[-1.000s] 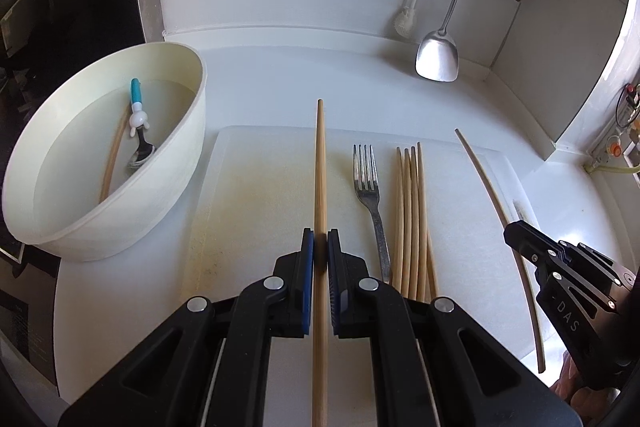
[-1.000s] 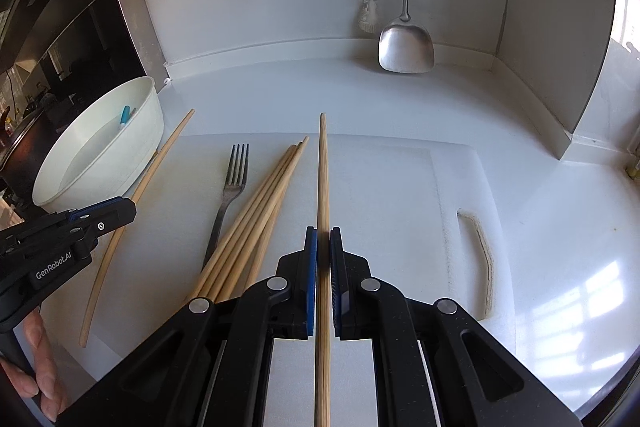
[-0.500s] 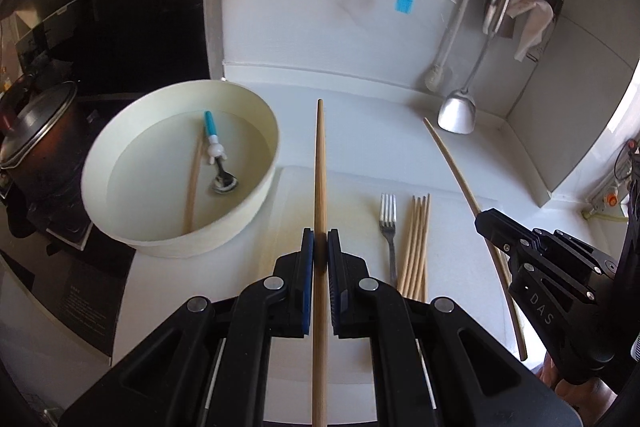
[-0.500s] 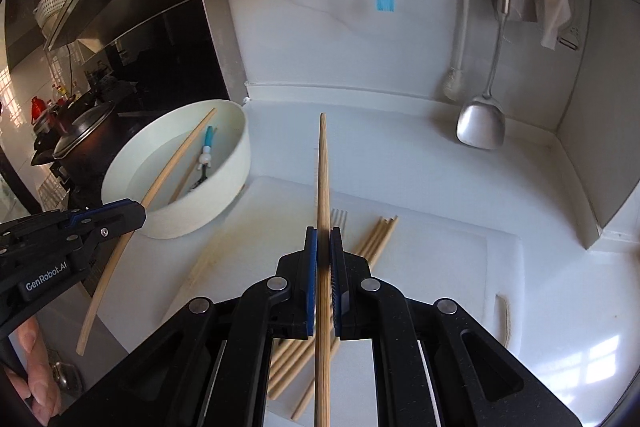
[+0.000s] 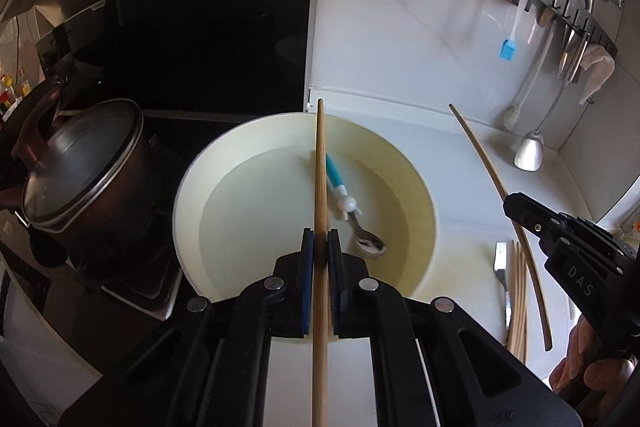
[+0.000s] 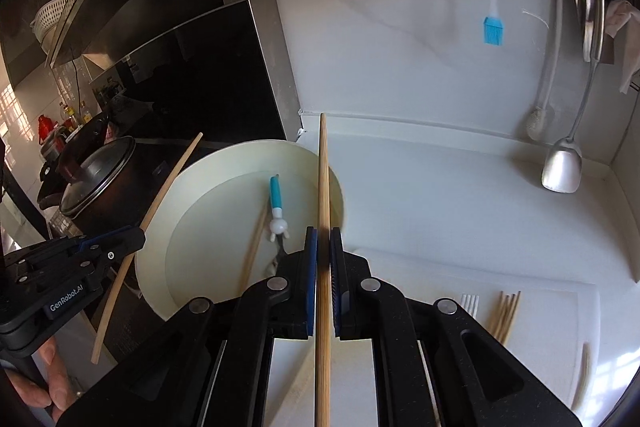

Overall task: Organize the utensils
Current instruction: 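Carry both held chopsticks with both grippers over the white basin, then open the left gripper to drop its chopstick while the right gripper releases its chopstick into the basin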

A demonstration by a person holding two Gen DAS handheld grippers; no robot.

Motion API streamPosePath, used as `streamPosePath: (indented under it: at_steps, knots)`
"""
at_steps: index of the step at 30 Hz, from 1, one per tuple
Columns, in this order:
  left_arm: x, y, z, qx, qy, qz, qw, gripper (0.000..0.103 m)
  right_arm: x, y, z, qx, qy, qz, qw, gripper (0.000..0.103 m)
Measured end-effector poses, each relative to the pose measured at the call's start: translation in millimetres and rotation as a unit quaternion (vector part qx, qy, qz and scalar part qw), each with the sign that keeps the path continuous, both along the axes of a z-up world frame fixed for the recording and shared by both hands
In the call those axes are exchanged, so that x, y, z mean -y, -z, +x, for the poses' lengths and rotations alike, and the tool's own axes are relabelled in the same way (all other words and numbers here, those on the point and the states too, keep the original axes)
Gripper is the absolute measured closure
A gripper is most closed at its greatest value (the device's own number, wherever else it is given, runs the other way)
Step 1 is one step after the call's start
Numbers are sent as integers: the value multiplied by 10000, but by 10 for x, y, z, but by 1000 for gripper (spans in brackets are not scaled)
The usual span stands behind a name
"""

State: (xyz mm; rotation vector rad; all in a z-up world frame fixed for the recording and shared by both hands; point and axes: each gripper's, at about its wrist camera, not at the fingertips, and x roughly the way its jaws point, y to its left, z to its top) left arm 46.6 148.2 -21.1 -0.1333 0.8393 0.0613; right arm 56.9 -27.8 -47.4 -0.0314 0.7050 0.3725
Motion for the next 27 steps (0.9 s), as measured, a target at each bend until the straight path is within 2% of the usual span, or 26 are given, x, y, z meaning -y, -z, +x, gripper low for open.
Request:
streamPosePath:
  at_steps: [4, 11, 18, 27]
  knots:
    - [-349, 163, 227, -209, 127, -99, 9997, 95, -371, 102, 172, -145, 92, 31, 9998, 97]
    - [-648, 410, 481, -462, 117, -256, 9985, 95, -762, 303, 476, -500, 98, 35, 9987, 97]
    - [-718, 608, 614, -626, -38, -348, 9974, 95, -854, 524, 718, -811, 70, 55, 9967, 97]
    - [-717, 846, 770, -837, -111, -432, 9955, 95, -915, 774, 945, -1087, 117, -221, 9938, 97]
